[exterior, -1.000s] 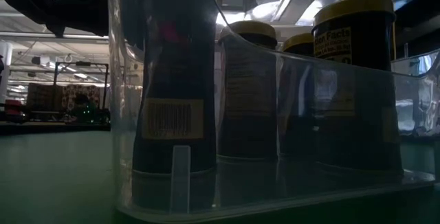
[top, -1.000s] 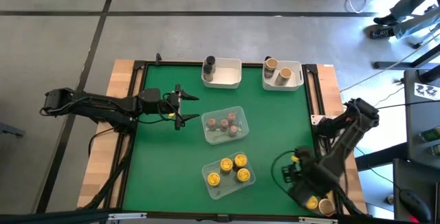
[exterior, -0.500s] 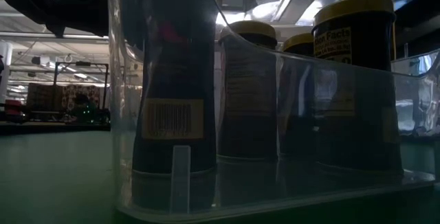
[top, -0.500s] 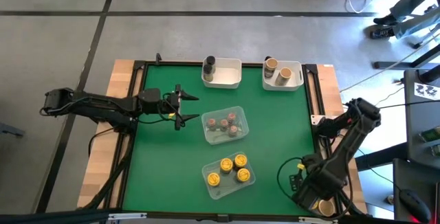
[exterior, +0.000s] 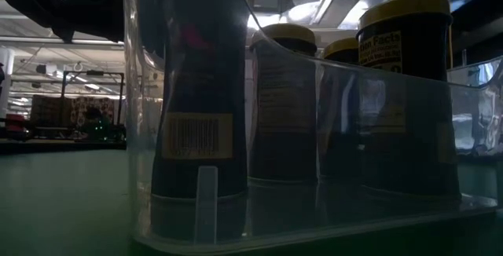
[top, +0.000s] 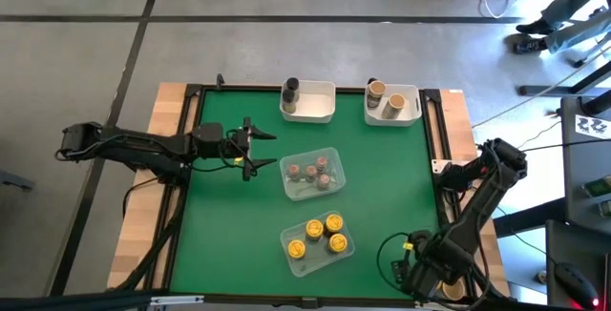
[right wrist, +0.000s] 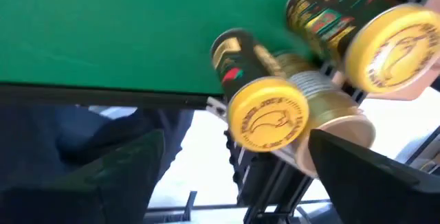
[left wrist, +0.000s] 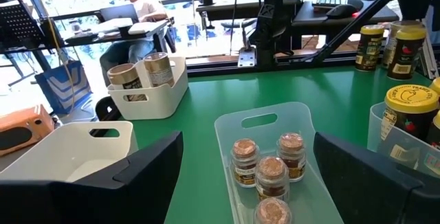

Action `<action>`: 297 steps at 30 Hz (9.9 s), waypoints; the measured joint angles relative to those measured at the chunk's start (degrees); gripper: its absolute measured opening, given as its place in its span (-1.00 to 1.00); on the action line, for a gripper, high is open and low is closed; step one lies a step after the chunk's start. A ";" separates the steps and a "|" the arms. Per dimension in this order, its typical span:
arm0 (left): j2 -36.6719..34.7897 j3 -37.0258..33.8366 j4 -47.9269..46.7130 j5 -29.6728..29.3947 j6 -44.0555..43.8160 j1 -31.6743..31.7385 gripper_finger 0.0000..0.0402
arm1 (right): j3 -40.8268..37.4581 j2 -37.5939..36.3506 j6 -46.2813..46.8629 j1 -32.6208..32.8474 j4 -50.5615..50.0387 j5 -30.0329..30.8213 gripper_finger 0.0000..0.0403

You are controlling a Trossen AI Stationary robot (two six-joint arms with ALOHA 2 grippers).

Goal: Sort spices by type
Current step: Put the bottom yellow seasoning bottle into the bottom transparent bin, then adjust the yellow seasoning bottle

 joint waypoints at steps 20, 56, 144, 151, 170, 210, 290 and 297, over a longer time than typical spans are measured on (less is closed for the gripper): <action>0.00 0.00 0.23 0.00 -0.39 -0.01 0.56 | 0.09 6.51 -7.94 -0.06 -1.37 -3.19 0.65; 0.00 0.00 0.09 0.00 -0.26 -0.02 0.56 | 3.74 11.89 -10.61 2.25 -5.45 -0.73 0.65; 0.02 0.09 0.09 0.00 -0.28 -0.01 0.56 | 29.01 19.66 -67.72 -23.10 1.47 23.21 0.14; 0.02 0.07 0.01 0.00 -0.20 -0.01 0.56 | 29.05 21.13 -70.31 -24.16 2.15 25.18 0.14; 0.02 0.00 -0.03 0.00 -0.34 -0.02 0.56 | 28.63 26.01 -72.11 -24.09 2.44 25.99 0.18; 0.02 0.00 -0.33 0.00 -0.46 -0.02 0.56 | 28.76 26.00 -70.95 -24.79 2.32 24.25 0.31; 0.01 0.00 -0.04 0.00 -2.03 -0.01 0.56 | 26.24 23.63 -75.38 -22.51 27.11 22.83 -0.45; 0.00 0.09 0.38 -0.02 -4.28 -0.46 0.56 | 26.18 28.12 -77.27 -22.51 30.96 21.44 -0.90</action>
